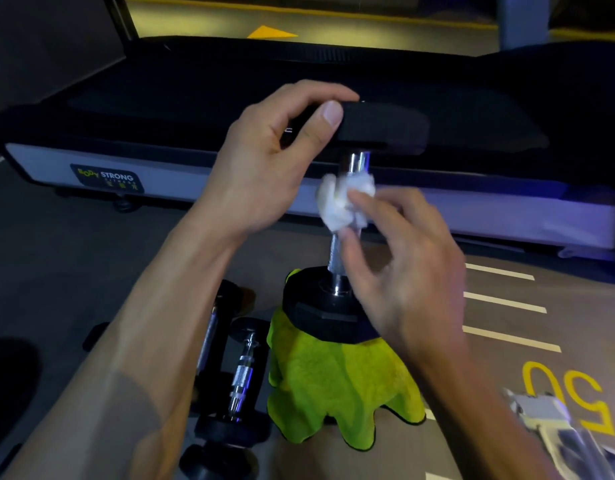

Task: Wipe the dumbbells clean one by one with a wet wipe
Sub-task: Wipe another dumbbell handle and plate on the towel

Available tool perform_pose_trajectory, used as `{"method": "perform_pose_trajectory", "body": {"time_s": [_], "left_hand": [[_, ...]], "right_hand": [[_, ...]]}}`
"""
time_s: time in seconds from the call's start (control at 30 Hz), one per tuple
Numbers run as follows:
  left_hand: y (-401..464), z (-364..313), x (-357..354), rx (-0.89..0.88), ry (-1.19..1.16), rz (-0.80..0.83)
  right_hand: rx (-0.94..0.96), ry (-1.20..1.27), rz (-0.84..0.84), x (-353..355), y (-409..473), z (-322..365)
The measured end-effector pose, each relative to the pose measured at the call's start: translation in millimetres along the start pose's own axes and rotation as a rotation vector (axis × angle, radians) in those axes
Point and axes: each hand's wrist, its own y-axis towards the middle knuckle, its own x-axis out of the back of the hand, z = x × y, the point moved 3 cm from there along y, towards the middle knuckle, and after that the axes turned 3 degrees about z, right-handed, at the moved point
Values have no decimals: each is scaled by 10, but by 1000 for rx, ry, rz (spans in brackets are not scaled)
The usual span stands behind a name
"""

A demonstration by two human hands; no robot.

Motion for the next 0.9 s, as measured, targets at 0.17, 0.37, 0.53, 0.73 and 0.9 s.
{"method": "perform_pose_trajectory", "body": {"time_s": [0.17,0.37,0.53,0.73,0.9], "left_hand": [[11,16,-9,-11,10,7],[2,45,-4,-9,-28,-7],[-5,18,-19,-33,-21,-11],[-83,56,44,-19,-31,-51],[-146,38,58,-22,-25,-45]], "right_hand": [[-75,-2,137,-84,-15,14],[-61,13,186,-37,-144,-13],[-74,27,224,-64,-7,-68],[0,22,312,80,-501,-147],[-57,82,180,94,-248,-79]]}}
